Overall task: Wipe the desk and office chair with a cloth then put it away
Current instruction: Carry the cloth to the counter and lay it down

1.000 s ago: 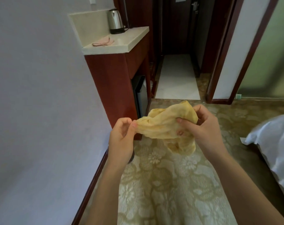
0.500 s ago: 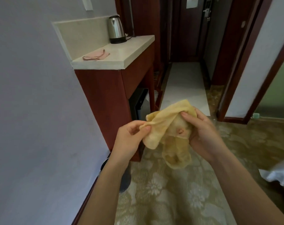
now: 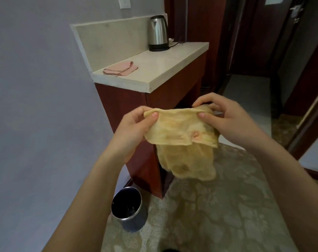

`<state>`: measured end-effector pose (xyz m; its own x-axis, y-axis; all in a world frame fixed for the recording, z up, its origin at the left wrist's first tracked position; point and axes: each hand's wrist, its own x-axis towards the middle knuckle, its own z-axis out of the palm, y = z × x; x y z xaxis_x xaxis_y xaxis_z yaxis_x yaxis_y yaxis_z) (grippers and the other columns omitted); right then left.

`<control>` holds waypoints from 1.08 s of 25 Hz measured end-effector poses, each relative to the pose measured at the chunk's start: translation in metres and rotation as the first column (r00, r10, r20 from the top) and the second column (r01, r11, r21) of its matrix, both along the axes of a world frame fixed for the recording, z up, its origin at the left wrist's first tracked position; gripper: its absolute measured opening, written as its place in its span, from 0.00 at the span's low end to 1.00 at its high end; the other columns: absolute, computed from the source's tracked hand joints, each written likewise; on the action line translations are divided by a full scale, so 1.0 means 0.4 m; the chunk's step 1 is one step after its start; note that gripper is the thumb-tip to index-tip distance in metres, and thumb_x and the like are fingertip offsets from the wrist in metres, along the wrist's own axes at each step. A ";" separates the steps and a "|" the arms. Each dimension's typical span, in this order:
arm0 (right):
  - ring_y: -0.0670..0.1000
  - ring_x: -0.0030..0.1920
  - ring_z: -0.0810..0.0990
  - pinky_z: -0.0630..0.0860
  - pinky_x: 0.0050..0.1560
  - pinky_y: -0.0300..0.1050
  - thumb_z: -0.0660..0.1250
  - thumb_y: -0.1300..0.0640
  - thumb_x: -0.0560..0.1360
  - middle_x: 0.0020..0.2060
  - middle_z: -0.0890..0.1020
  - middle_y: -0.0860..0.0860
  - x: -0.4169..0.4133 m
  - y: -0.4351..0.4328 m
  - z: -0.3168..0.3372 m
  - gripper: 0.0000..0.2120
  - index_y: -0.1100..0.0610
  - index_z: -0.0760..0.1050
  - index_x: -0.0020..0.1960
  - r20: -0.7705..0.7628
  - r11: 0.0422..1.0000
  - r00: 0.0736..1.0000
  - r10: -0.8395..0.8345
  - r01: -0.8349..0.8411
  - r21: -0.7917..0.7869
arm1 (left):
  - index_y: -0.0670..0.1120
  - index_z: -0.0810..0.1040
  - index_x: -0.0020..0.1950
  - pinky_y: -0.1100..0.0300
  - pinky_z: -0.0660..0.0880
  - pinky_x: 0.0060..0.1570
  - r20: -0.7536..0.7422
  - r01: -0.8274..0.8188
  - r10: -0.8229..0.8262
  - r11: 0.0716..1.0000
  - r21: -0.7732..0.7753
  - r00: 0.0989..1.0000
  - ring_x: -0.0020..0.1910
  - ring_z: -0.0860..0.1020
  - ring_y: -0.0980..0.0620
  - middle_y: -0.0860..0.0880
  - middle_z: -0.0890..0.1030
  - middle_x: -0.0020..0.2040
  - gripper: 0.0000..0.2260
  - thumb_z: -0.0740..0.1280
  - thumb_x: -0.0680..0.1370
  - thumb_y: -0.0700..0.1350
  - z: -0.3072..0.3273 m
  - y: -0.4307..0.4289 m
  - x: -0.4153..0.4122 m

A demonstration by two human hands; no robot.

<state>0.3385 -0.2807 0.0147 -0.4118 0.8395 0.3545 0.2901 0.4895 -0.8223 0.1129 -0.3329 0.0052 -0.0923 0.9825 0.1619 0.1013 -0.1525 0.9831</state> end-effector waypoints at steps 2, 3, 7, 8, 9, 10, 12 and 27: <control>0.41 0.37 0.79 0.72 0.34 0.32 0.66 0.55 0.77 0.39 0.80 0.44 -0.027 0.095 0.008 0.05 0.46 0.78 0.45 0.096 0.991 0.993 -0.063 0.051 0.124 | 0.44 0.79 0.46 0.58 0.77 0.43 -0.176 -0.074 0.094 0.991 0.114 0.980 0.40 0.78 0.56 0.53 0.81 0.39 0.06 0.64 0.79 0.44 0.020 0.072 -0.020; 0.39 0.37 0.78 0.71 0.34 0.29 0.67 0.54 0.76 0.37 0.80 0.43 -0.042 0.146 0.015 0.05 0.46 0.78 0.44 0.129 0.984 0.988 -0.080 0.058 0.169 | 0.43 0.78 0.46 0.56 0.76 0.43 -0.215 -0.093 0.125 0.984 0.152 0.969 0.40 0.78 0.55 0.51 0.80 0.39 0.06 0.64 0.79 0.44 0.031 0.115 -0.034; 0.41 0.38 0.80 0.75 0.36 0.34 0.70 0.54 0.73 0.35 0.81 0.45 -0.123 0.356 0.051 0.01 0.49 0.80 0.43 0.081 0.990 0.997 -0.007 -0.005 0.140 | 0.43 0.76 0.49 0.52 0.75 0.42 -0.228 -0.160 0.212 0.961 0.227 0.950 0.41 0.78 0.50 0.43 0.80 0.43 0.07 0.62 0.80 0.45 0.078 0.317 -0.103; 0.43 0.38 0.80 0.76 0.36 0.37 0.71 0.54 0.72 0.36 0.82 0.46 -0.144 0.414 0.071 0.01 0.50 0.80 0.43 0.029 0.993 1.000 -0.005 0.001 0.118 | 0.44 0.76 0.49 0.52 0.76 0.42 -0.210 -0.182 0.235 0.952 0.247 0.949 0.42 0.79 0.50 0.43 0.81 0.43 0.06 0.63 0.80 0.45 0.094 0.372 -0.121; 0.44 0.37 0.80 0.76 0.36 0.37 0.72 0.53 0.71 0.36 0.81 0.47 -0.166 0.469 0.090 0.03 0.51 0.80 0.43 -0.011 0.994 1.000 -0.015 0.016 0.107 | 0.46 0.77 0.48 0.54 0.77 0.41 -0.192 -0.209 0.262 0.943 0.261 0.946 0.42 0.80 0.51 0.45 0.82 0.43 0.05 0.63 0.80 0.45 0.111 0.425 -0.139; 0.44 0.36 0.79 0.75 0.36 0.36 0.72 0.52 0.70 0.36 0.81 0.49 -0.189 0.526 0.107 0.04 0.52 0.80 0.42 -0.031 0.992 0.999 -0.035 0.038 0.117 | 0.47 0.77 0.48 0.57 0.77 0.39 -0.176 -0.235 0.287 0.934 0.268 0.942 0.41 0.81 0.53 0.48 0.82 0.42 0.05 0.63 0.80 0.46 0.127 0.477 -0.158; 0.48 0.36 0.78 0.75 0.38 0.42 0.71 0.49 0.71 0.36 0.80 0.53 -0.236 0.635 0.135 0.06 0.51 0.80 0.41 -0.046 0.981 0.997 -0.066 0.073 0.180 | 0.49 0.76 0.46 0.61 0.76 0.30 -0.191 -0.279 0.341 0.915 0.290 0.921 0.34 0.79 0.56 0.52 0.81 0.36 0.05 0.62 0.80 0.47 0.155 0.571 -0.197; 0.45 0.59 0.69 0.65 0.54 0.40 0.71 0.39 0.68 0.66 0.67 0.45 -0.576 1.341 0.109 0.36 0.36 0.57 0.71 0.659 0.795 0.672 0.338 -0.579 0.182 | 0.42 0.78 0.43 0.60 0.77 0.31 -0.497 -0.847 0.755 0.527 0.073 0.427 0.24 0.77 0.49 0.44 0.79 0.28 0.07 0.63 0.79 0.41 0.129 0.976 -0.469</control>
<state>0.1082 0.2557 0.0583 -0.9265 0.3491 0.1404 0.2914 0.9017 -0.3196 -0.0748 0.0574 0.0569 -0.8199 0.5111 0.2579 0.4842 0.3790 0.7886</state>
